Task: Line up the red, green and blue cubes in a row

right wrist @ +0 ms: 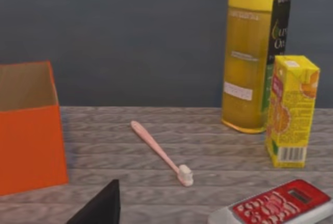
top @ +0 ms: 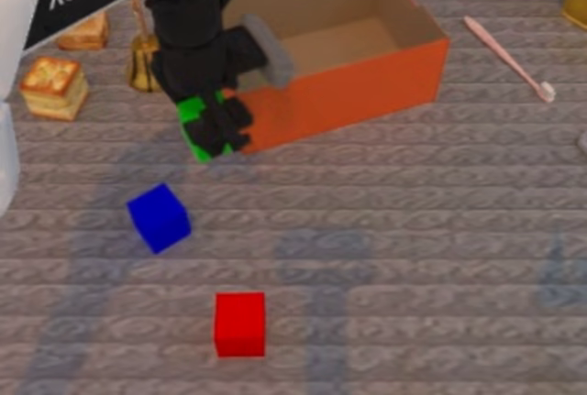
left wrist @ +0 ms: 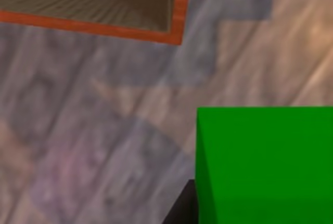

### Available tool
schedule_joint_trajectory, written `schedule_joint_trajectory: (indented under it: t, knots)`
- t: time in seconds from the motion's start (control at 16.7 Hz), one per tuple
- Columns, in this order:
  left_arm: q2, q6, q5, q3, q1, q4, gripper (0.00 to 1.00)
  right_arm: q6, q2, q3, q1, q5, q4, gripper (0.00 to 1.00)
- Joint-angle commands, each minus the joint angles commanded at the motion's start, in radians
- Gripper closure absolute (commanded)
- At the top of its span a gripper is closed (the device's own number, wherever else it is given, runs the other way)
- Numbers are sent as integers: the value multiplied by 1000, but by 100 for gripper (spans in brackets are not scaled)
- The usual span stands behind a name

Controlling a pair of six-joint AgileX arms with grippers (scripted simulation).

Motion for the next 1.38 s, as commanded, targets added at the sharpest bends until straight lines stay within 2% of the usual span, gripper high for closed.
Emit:
schedule_joint_trajectory:
  t: [0.3, 0.48, 0.6, 0.9, 1.2, 1.38]
  knots:
    - [-200, 13, 0, -311, -308, 77, 100, 0, 0, 0, 0, 0, 0, 0]
    - [-291, 19, -1, -424, -423, 114, 100, 0, 0, 0, 0, 0, 0, 0]
    - [-313, 20, -1, -447, -446, 124, 100, 0, 0, 0, 0, 0, 0, 0]
    - [-304, 20, -2, -457, -441, 138, 100, 0, 0, 0, 0, 0, 0, 0]
    - [-247, 20, -2, -571, -446, 323, 100, 0, 0, 0, 0, 0, 0, 0]
    - [-225, 20, -1, -611, -447, 376, 100, 0, 0, 0, 0, 0, 0, 0]
